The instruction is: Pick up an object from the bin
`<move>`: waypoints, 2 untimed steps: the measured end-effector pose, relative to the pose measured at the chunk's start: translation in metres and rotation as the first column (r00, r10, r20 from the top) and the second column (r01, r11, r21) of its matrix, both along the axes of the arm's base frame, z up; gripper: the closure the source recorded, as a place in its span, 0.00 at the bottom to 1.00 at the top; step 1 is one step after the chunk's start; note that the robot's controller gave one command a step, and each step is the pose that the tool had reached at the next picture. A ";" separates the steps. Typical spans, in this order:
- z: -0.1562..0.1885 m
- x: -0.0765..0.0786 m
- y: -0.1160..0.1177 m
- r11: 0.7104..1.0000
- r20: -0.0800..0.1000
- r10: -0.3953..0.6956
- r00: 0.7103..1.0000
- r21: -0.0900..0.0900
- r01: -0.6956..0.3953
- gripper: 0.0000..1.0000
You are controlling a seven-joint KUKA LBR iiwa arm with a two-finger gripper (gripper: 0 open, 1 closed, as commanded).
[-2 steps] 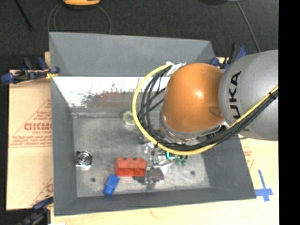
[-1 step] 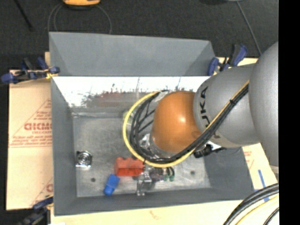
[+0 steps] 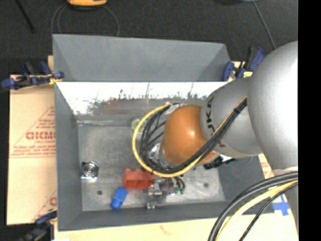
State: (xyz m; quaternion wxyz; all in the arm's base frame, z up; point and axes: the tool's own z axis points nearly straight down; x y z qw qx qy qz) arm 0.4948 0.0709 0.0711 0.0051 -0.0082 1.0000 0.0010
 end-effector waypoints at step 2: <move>0.184 -0.009 -0.008 0.965 -0.001 0.263 0.965 -0.005 -0.263 1.00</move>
Offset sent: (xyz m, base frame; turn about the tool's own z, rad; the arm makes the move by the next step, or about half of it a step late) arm 0.0000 0.0000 0.0000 0.0000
